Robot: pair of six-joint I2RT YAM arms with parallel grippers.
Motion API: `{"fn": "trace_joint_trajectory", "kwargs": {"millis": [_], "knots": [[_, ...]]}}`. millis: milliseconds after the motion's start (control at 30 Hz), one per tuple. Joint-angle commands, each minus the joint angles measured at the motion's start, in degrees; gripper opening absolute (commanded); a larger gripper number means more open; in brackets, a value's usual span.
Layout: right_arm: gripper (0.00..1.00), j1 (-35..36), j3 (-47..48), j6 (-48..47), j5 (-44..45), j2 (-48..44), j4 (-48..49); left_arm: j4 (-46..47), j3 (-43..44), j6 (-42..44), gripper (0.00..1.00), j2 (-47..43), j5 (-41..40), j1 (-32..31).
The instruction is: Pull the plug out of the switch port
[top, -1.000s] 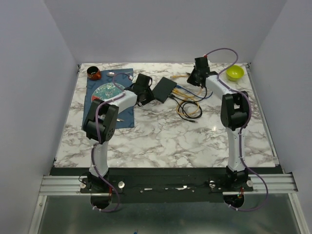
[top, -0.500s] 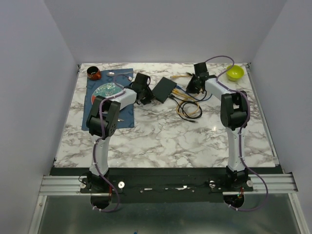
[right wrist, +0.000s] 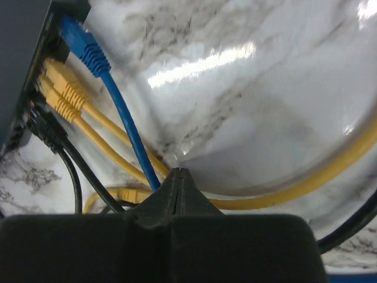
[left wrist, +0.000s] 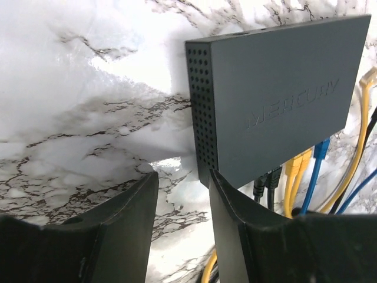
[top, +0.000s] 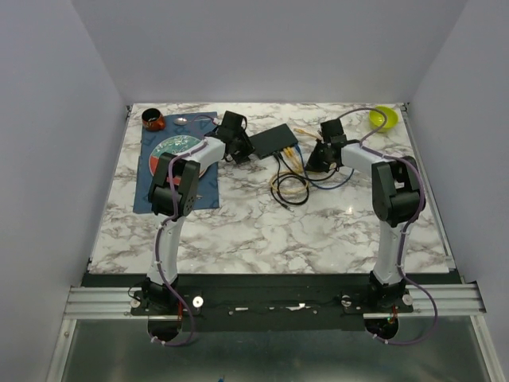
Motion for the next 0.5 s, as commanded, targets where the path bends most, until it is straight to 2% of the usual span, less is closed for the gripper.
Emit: {"fn": "trace_joint_trajectory", "kwargs": {"millis": [0, 367, 467], "knots": [[0.01, 3.6, -7.1, 0.2, -3.3, -3.6, 0.0, -3.5, 0.4, 1.8, 0.53, 2.5, 2.4, 0.0], [0.01, 8.3, -16.9, 0.9, -2.7, -11.7, 2.3, -2.4, -9.1, 2.5, 0.53, -4.1, 1.3, 0.0], [0.01, 8.3, -16.9, 1.2, 0.8, -14.0, 1.3, -1.4, -13.5, 2.3, 0.53, -8.2, -1.9, -0.1]]}}
